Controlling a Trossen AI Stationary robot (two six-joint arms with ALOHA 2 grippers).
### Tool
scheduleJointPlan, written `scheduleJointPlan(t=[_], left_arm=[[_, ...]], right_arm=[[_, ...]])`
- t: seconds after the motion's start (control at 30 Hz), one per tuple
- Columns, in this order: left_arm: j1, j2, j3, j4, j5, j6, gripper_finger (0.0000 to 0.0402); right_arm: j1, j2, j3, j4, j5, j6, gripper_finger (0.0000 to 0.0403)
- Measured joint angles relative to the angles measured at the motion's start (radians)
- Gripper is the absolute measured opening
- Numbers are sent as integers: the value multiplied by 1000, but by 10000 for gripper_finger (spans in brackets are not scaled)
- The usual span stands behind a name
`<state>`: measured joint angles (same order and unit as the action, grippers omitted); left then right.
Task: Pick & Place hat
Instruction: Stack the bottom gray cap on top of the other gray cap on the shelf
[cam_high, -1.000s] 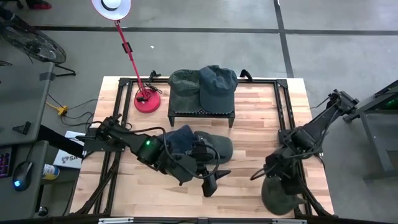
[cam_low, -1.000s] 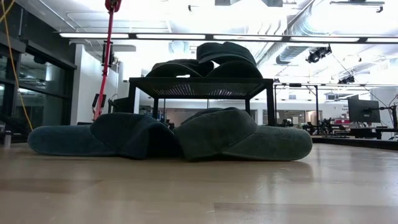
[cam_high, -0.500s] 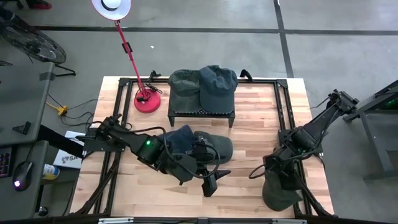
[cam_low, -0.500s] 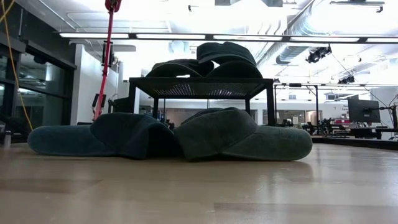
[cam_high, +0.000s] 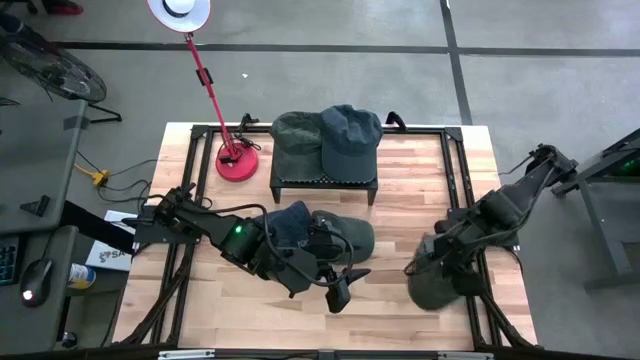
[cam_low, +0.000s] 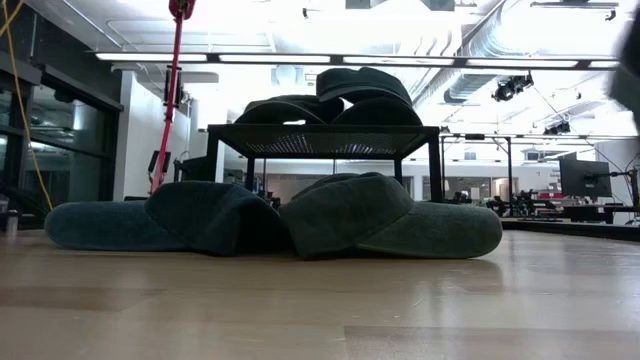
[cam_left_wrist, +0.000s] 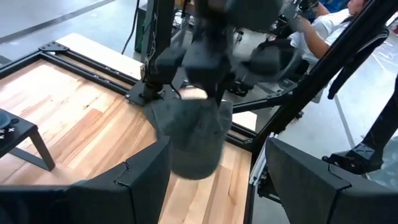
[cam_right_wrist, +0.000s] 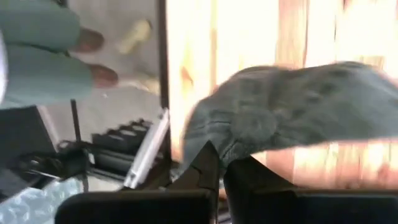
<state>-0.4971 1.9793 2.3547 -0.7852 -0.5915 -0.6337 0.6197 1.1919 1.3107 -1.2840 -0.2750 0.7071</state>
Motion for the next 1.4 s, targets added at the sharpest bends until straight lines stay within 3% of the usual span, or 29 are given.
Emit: scheduleJointPlan(t=[0.23, 0.37, 0.6, 0.8, 1.17, 1.4], left_arm=[[25, 0, 0, -3, 6, 2, 255], [73, 0, 0, -2, 52, 3, 255], [131, 0, 0, -2, 238, 94, 255], [122, 0, 0, -2, 275, 155, 255], [145, 0, 0, 2, 255, 323, 255], [192, 11, 0, 56, 366, 404, 255]], right_arm=[[-1, 32, 199, -7, 61, -87, 0], [3, 144, 347, -54, 52, -202, 0], [3, 397, 640, -269, 32, -384, 0], [4, 509, 798, -286, -12, -465, 0], [2, 538, 884, -289, 17, -492, 0], [-12, 537, 888, -288, 54, -526, 0]])
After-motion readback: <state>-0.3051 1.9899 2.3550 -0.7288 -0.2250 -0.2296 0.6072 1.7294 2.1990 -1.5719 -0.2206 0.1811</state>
